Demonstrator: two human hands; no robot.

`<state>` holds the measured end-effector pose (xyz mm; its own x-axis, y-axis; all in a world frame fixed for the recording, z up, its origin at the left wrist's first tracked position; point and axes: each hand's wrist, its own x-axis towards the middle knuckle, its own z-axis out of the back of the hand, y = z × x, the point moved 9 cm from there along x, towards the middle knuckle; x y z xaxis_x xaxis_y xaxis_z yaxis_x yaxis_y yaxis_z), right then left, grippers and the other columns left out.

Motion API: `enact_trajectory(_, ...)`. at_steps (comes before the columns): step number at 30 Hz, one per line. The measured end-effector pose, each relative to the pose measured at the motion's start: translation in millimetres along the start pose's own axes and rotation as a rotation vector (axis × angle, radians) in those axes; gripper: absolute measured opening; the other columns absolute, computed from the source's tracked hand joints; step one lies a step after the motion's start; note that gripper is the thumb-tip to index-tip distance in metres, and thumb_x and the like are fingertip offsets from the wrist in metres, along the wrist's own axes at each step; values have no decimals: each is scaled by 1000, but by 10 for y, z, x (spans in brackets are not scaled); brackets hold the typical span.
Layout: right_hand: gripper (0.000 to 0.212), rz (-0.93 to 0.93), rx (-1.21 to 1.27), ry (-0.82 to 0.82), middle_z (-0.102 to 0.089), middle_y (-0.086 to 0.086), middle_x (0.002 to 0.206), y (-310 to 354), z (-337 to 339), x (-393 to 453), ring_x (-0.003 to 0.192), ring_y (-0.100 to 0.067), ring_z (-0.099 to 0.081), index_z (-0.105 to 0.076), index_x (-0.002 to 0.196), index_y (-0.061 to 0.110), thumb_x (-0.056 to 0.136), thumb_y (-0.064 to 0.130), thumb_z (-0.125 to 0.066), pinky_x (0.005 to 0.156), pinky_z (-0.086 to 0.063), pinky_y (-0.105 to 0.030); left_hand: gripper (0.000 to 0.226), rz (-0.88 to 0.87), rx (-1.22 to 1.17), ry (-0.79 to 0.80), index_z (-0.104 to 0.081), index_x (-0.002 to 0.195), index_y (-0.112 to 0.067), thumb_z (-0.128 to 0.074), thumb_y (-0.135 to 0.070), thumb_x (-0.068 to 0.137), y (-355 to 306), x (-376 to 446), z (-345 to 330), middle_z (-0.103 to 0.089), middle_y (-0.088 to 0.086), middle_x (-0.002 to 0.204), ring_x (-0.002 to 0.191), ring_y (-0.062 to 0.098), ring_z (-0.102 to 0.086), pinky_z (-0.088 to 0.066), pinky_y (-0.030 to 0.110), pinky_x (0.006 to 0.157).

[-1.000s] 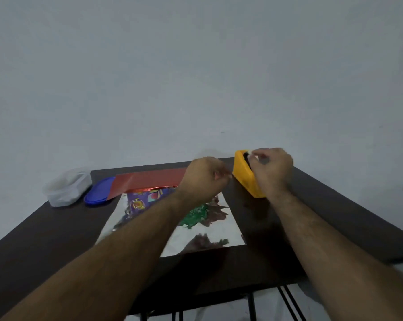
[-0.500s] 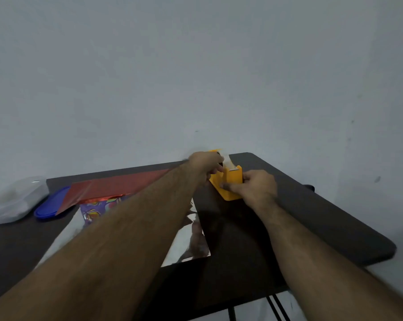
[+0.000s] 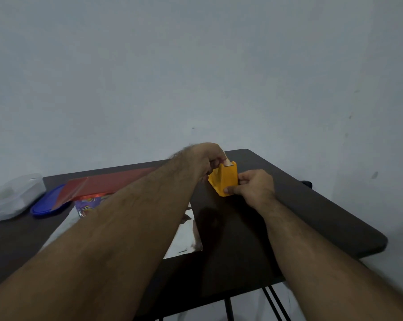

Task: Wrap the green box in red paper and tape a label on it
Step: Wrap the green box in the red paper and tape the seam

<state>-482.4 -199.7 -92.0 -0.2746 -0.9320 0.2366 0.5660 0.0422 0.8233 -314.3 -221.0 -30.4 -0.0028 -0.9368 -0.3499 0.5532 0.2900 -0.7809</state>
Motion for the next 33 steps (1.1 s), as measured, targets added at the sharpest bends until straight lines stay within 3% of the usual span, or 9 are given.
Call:
enact_trajectory(3, 72, -14, 8, 3, -78, -2, 105, -3, -2, -5, 97, -16, -72, -76, 122, 12, 60, 38, -102, 92, -60, -35, 43, -16, 7, -10, -38, 63, -18, -51, -16, 104, -48, -28, -41, -29, -2, 66, 57, 15, -21, -32, 31, 67)
enact_trajectory(7, 71, -8, -4, 9, -79, -4, 107, 5, -33, 15, 99, -19, -73, -77, 122, 12, 61, 40, -101, 94, -60, -41, 34, -49, -72, -20, -58, 67, -18, -54, -14, 101, -70, -61, -70, -27, -3, 64, 58, 14, -18, -24, 30, 62)
enact_trajectory(10, 67, -2, -10, 1, -79, -3, 105, -6, -31, 23, 97, -18, -73, -77, 120, 13, 63, 42, -100, 91, -60, -38, 38, -77, -161, -20, -53, 61, -16, -58, -13, 99, -58, -113, -86, -30, -3, 60, 54, 13, -20, -31, 29, 62)
enact_trajectory(14, 58, 12, 19, 0, -79, 1, 96, -20, -9, 1, 90, -15, -73, -81, 111, 15, 62, 39, -101, 88, -61, -37, 42, -67, -284, 34, -56, 53, -19, -61, -12, 94, 84, -122, -138, -31, -5, 59, 50, 12, -16, -24, 30, 56)
enact_trajectory(18, 49, 6, 39, 16, -80, 5, 88, -36, -17, -5, 87, -11, -75, -84, 104, 20, 62, 38, -101, 89, -62, -39, 33, -69, -340, -1, -44, 67, -22, -62, -14, 93, 259, -90, -155, -35, -5, 57, 38, 11, -20, -34, 27, 67)
enact_trajectory(20, 47, 7, 34, 20, -80, 8, 87, -32, -18, -1, 86, -8, -75, -84, 103, 22, 62, 39, -101, 88, -62, -36, 27, -105, -369, -36, -49, 73, -21, -67, -12, 90, 312, -51, -163, -39, -4, 58, 38, 10, -25, -32, 27, 55)
enact_trajectory(25, 45, 10, 37, 18, -80, 8, 88, -21, -6, 1, 88, -8, -74, -84, 102, 23, 63, 38, -100, 87, -62, -36, 20, -172, -472, -156, -58, 86, -14, -77, -10, 80, 381, 55, -162, -49, 1, 67, 48, 13, -34, -29, 25, 49)
enact_trajectory(29, 39, 7, 44, -1, -80, 7, 85, -29, -2, 2, 84, -9, -75, -84, 100, 20, 66, 32, -100, 87, -64, -37, 39, -191, -343, -178, -67, 105, -1, -83, -8, 70, 515, 63, -292, -69, 10, 92, 67, 22, -59, -43, 27, 50)
enact_trajectory(33, 39, 7, 72, 25, -80, 7, 87, -33, -10, -4, 85, -7, -76, -84, 101, 21, 67, 25, -100, 87, -64, -36, 25, -253, -391, -237, -71, 92, -2, -83, -7, 71, 533, 40, -263, -69, 10, 87, 71, 23, -63, -46, 28, 54)
